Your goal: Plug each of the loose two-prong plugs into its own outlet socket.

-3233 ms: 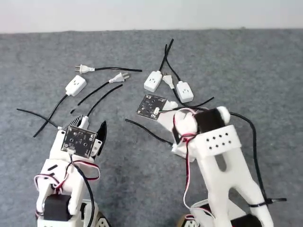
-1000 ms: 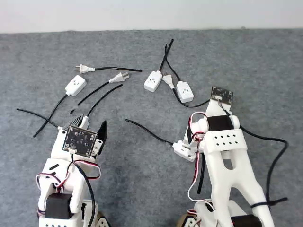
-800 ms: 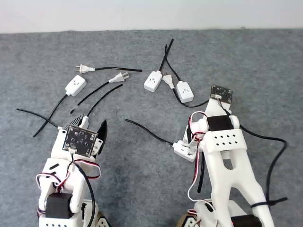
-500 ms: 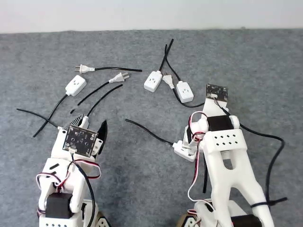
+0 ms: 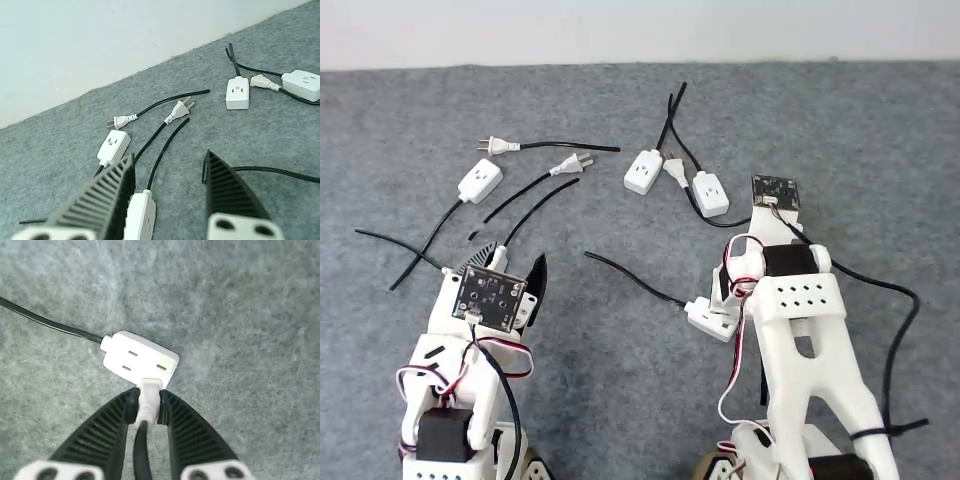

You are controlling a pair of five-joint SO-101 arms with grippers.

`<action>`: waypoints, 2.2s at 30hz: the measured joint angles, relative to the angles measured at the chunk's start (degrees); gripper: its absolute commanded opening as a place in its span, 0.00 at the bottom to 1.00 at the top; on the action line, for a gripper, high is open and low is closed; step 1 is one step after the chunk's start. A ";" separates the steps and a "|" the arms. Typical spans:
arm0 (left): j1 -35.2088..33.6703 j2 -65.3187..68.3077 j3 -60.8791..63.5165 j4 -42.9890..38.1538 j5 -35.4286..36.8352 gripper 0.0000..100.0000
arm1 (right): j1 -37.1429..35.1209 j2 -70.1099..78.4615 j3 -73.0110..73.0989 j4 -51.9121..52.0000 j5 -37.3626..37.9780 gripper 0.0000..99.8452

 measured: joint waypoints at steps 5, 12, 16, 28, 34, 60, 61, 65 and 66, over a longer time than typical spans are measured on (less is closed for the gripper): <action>0.00 0.00 0.00 0.00 0.00 0.22 | 0.09 0.09 0.00 0.00 0.35 0.01; 0.00 0.00 0.00 0.00 0.00 0.22 | 1.05 7.03 0.00 1.14 0.35 0.01; 0.00 0.00 0.00 0.00 0.00 0.22 | 1.49 7.65 0.00 0.35 0.35 0.01; 0.00 0.00 0.00 0.00 0.00 0.22 | 1.49 7.65 -3.08 0.18 0.35 0.01; 0.00 0.00 0.00 0.00 0.00 0.22 | 1.58 8.26 -6.07 0.18 0.35 0.01; 0.00 0.00 0.00 0.00 0.00 0.22 | 0.62 8.26 -4.40 2.64 0.35 0.01; 0.00 0.00 0.00 0.00 0.00 0.22 | 0.62 8.26 -3.16 1.32 0.35 0.01; 0.00 0.00 0.00 0.00 0.00 0.22 | 0.62 8.00 1.32 -5.80 0.35 0.01; 0.00 0.00 0.00 0.00 0.00 0.22 | 0.62 8.00 1.41 -6.95 0.35 0.01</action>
